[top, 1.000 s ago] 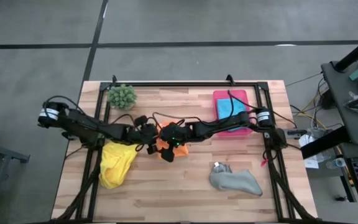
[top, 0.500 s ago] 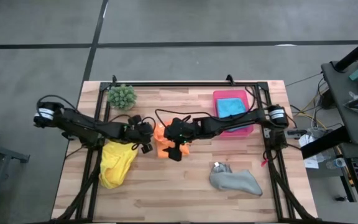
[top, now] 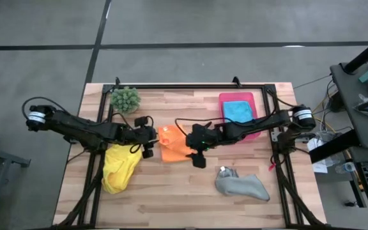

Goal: Fold microfiber towels
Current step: Fold the orange microfiber cloth

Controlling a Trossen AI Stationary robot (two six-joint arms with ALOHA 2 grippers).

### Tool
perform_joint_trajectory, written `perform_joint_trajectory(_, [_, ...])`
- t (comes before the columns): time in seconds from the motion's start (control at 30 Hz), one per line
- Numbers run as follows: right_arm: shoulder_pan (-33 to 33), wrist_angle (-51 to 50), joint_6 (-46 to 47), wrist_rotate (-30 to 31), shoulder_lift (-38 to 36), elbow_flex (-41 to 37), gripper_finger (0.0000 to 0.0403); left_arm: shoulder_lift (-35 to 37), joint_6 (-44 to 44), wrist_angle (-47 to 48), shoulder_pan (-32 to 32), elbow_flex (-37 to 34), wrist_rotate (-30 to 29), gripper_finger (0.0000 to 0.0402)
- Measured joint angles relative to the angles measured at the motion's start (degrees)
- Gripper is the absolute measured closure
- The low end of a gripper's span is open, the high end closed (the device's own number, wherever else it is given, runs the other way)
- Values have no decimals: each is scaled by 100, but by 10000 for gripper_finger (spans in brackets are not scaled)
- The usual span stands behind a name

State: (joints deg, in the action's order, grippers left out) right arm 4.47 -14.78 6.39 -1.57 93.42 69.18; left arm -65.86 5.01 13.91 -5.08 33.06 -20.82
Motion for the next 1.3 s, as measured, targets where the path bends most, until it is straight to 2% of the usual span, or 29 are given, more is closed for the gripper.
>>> perform_joint_trajectory(0.1, [-9, 568, -48, 4, -165, -454, 153, -78, -623, -212, 11, 3, 136, 263])
perform_joint_trajectory(0.17, [-20, 1023, -43, 14, -240, -761, 158, -186, -988, -339, 23, 51, 442, 263])
perform_joint_trajectory(0.27, [-64, 1557, -29, 5, -240, -1122, 161, -360, -1255, -330, 22, 116, 601, 263])
perform_joint_trajectory(0.47, [-363, 2682, 411, 19, -123, -1638, 161, -492, -1149, -58, 48, 271, 766, 255])
perform_joint_trajectory(0.7, [-805, 3189, 657, 14, 378, -1774, 158, -538, -1144, 219, 63, 331, 904, 213])
perform_joint_trajectory(0.87, [-998, 3373, 663, 6, 724, -1675, 169, -709, -1149, 212, 63, 323, 927, 208])
perform_joint_trajectory(1.07, [-1041, 3458, 608, -54, 925, -1616, 196, -1122, -1149, 132, 99, 323, 851, 208])
perform_joint_trajectory(1.3, [-1041, 3588, 598, -60, 1045, -1614, 266, -1533, -1178, -70, 167, 340, 578, 208])
